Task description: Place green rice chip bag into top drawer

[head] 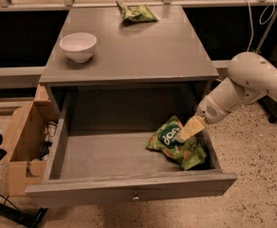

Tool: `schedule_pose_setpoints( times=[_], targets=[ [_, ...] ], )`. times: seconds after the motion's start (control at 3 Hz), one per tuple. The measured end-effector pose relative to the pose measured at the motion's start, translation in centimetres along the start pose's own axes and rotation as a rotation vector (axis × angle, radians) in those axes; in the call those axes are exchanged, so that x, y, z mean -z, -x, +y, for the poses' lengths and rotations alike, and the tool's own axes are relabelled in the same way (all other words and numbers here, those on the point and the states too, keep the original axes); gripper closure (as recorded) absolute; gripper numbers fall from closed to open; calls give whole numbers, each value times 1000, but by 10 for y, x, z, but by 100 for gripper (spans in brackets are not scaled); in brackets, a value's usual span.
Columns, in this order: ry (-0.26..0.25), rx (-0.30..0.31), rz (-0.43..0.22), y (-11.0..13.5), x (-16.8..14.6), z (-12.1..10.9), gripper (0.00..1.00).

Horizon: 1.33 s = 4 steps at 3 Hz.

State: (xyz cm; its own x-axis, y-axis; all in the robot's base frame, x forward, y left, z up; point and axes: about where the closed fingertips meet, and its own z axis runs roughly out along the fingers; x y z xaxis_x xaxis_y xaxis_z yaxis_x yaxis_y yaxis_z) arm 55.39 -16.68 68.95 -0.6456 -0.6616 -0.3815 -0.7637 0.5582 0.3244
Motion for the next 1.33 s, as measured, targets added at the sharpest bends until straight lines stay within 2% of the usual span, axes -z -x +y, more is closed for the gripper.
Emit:
schedule_pose_setpoints(
  times=[0.33, 0.67, 1.0, 1.33],
  targets=[
    [2, 0, 1, 0, -1, 0, 0],
    [18, 21, -27, 5, 8, 1, 0],
    [23, 116, -87, 16, 62, 14, 0],
    [-1, 316, -50, 21, 130, 50, 0]
  ],
)
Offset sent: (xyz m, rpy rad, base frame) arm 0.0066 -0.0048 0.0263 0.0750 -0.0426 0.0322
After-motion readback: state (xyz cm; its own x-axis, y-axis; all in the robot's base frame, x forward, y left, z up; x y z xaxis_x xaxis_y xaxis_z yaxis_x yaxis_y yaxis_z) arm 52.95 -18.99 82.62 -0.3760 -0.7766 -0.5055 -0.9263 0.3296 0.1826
